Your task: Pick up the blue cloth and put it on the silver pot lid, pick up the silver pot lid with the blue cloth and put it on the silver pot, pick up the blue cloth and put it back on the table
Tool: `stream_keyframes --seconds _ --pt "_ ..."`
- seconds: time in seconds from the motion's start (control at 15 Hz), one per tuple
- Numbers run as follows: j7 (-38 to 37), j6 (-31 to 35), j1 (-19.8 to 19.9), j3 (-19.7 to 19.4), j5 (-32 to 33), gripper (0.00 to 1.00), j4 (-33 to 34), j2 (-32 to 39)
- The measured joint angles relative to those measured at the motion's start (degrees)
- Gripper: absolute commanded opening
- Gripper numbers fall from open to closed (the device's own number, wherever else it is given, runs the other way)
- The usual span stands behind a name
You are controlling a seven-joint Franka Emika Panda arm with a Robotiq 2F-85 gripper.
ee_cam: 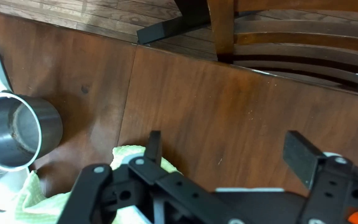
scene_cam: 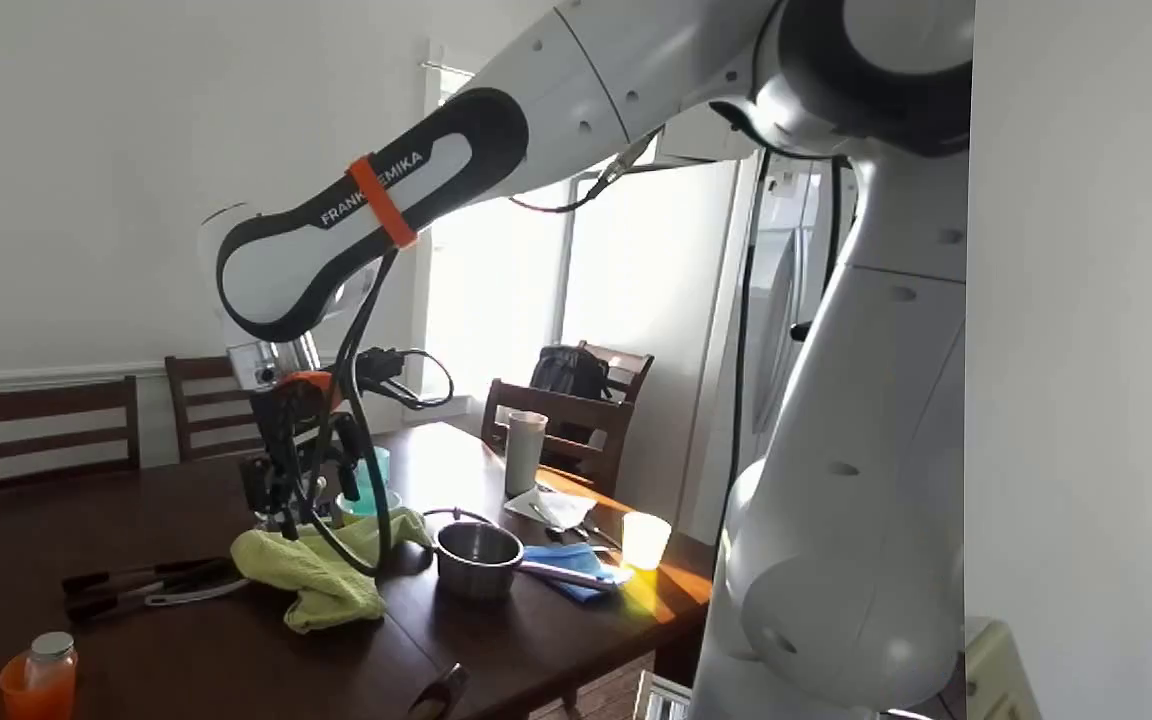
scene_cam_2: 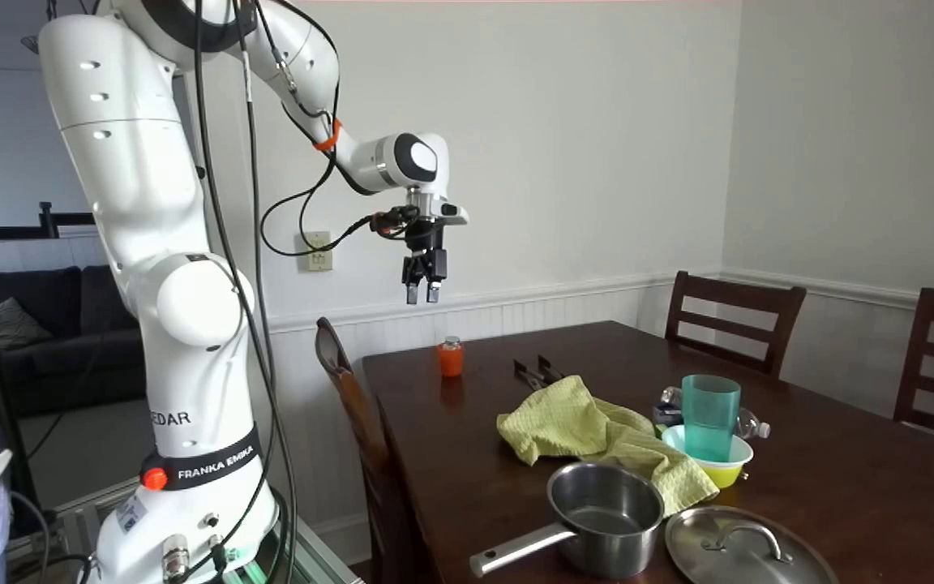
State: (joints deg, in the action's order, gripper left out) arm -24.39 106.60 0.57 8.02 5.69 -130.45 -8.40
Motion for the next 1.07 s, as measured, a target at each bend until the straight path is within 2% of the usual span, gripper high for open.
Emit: stream_keyframes --seconds 0.4,0.53,0.87,1.07 --pt "-0.3 -0.58 5.21 -8.9 0.18 1.0 -1.58 0.05" --pt "1.86 0.84 7.25 -11.59 1.33 1.0 -2.42 0.09" --pt "11.34 14.12 10.67 -16.35 8.86 1.0 -8.29 -0.4" --pt "15.95 22.01 12.69 -19.18 10.17 1.0 -13.2 -1.59"
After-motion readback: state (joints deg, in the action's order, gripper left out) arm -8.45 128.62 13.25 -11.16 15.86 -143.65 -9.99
